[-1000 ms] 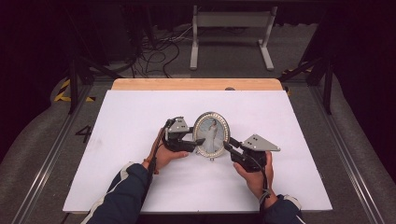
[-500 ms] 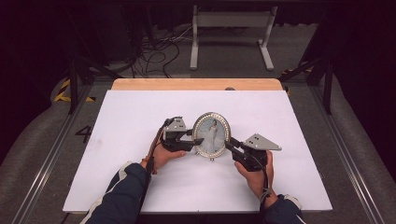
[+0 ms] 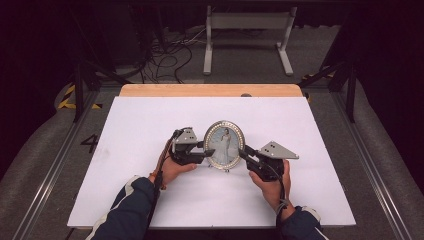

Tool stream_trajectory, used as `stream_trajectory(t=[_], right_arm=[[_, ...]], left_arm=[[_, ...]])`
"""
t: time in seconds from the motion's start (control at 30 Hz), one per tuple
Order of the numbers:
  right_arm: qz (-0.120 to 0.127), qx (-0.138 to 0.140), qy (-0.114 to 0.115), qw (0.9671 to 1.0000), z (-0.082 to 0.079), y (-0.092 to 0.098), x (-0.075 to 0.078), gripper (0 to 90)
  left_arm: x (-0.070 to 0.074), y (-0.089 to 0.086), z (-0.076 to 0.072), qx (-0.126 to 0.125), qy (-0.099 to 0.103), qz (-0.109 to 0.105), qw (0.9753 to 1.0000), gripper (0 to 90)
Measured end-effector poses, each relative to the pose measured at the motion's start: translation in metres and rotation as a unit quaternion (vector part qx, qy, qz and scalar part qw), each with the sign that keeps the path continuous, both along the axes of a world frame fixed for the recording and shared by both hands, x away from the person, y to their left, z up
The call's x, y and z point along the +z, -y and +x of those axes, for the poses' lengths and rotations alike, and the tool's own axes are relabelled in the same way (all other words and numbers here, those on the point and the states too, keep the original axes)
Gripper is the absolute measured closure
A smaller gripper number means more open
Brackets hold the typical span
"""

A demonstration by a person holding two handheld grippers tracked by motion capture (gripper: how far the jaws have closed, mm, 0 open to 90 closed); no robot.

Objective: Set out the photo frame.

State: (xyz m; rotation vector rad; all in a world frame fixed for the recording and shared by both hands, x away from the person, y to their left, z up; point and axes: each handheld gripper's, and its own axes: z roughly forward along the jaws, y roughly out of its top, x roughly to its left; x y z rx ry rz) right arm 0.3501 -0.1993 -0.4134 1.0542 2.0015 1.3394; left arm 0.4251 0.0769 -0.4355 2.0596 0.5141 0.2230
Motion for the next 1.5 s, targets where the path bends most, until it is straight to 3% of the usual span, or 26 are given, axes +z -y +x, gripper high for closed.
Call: stream_trajectory(t=[0.2, 0.53, 1.0, 1.5], right_arm=[[0.000, -0.004, -0.005, 1.0000, 0.004, -0.001, -0.001, 73.8], [-0.006, 0.006, -0.001, 1.0000, 0.008, -0.005, 0.001, 74.1], [-0.007, 0.003, -0.004, 1.0000, 0.015, -0.003, 0.001, 73.4], [-0.013, 0.010, -0.008, 0.9998, 0.021, -0.003, 0.002, 72.5]], left_arm=[[0.001, 0.000, -0.006, 0.005, 0.014, 0.006, 0.9999, 62.1], [-0.001, -0.004, -0.010, 0.013, 0.014, 0.015, 0.9997, 62.8], [-0.002, -0.002, -0.015, 0.021, 0.019, 0.007, 0.9996, 63.5], [-0.002, -0.004, -0.017, 0.013, 0.020, 0.010, 0.9997, 64.1]])
